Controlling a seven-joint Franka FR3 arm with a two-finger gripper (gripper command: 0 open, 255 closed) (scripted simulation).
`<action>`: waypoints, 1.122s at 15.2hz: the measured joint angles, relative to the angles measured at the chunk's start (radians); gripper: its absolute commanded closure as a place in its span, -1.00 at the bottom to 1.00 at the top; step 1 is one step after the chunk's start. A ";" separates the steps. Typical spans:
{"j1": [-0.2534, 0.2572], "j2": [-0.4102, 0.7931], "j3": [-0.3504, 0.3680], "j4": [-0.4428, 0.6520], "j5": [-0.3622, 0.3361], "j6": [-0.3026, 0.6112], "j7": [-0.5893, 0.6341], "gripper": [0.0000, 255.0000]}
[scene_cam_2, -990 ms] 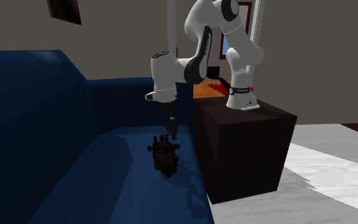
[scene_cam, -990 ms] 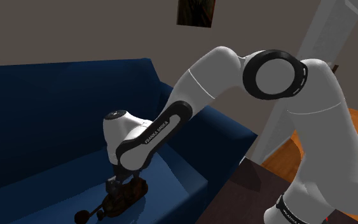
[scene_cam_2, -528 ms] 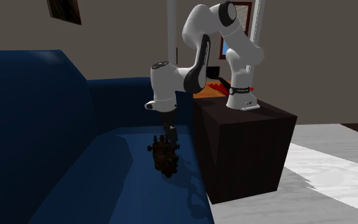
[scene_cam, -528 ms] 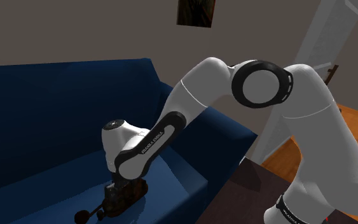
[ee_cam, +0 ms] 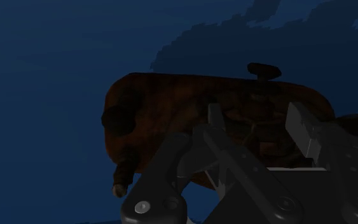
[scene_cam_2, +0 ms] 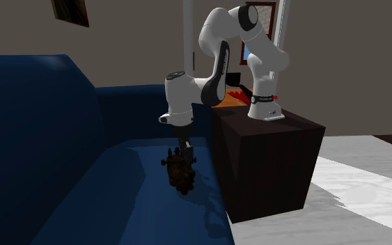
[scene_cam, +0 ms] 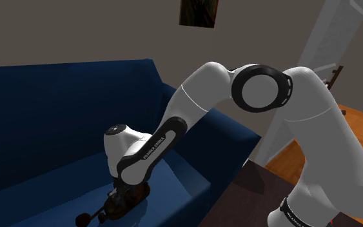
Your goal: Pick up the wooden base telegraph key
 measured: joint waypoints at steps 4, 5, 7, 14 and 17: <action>0.000 0.000 0.000 0.000 0.000 -0.001 0.000 1.00; 0.000 0.000 0.000 0.000 0.000 0.000 -0.001 1.00; -0.005 -0.013 0.004 -0.006 0.004 -0.009 -0.004 1.00; -0.020 -0.088 0.024 -0.030 0.023 -0.060 -0.012 1.00; -0.025 -0.117 0.033 -0.033 0.032 -0.086 -0.015 1.00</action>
